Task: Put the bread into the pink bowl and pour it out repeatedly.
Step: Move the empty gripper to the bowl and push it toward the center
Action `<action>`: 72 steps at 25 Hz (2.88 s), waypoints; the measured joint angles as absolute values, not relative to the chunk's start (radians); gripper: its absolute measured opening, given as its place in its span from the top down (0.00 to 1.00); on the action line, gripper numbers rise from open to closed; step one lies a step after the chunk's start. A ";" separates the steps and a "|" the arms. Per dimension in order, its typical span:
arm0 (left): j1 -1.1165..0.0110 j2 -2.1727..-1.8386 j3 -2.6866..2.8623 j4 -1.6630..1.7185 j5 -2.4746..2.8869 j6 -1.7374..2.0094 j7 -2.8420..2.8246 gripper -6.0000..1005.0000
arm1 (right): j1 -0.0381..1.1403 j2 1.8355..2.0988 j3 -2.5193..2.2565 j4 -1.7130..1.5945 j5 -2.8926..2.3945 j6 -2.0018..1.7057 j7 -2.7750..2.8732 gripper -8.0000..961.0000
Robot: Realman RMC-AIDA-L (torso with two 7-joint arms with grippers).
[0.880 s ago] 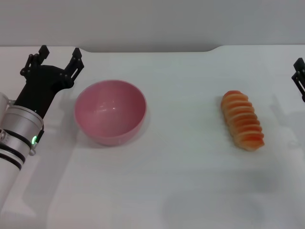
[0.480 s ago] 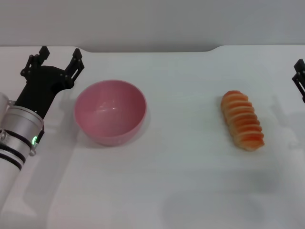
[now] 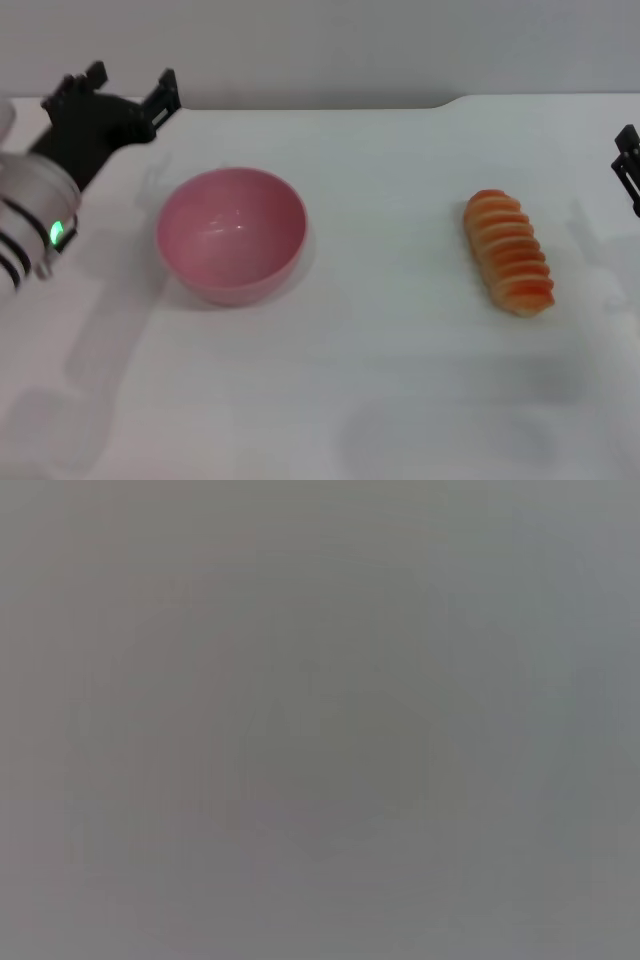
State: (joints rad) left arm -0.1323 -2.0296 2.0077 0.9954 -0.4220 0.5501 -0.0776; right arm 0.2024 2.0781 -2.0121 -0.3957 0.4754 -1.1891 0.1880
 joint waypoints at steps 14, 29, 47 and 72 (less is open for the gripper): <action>-0.100 -2.055 1.776 1.673 -0.248 -0.745 -0.023 0.25 | 0.204 2.077 -2.012 -0.402 0.469 -1.186 0.190 0.15; -0.168 -2.057 1.813 1.543 -0.253 -0.733 -0.012 0.28 | 0.204 2.077 -2.014 -0.406 0.468 -1.187 0.190 0.15; -0.258 -2.059 1.812 1.359 -0.281 -0.721 -0.022 0.31 | 0.209 2.076 -2.014 -0.410 0.468 -1.188 0.190 0.15; -0.273 -2.059 1.810 1.331 -0.292 -0.692 -0.010 0.89 | 0.199 2.077 -2.014 -0.428 0.468 -1.195 0.190 0.15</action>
State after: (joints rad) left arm -0.2731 -2.0586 1.8096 1.3310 -0.2918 -0.6920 -0.0098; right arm 0.1995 2.0770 -2.0136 -0.4280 0.4679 -1.1952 0.1902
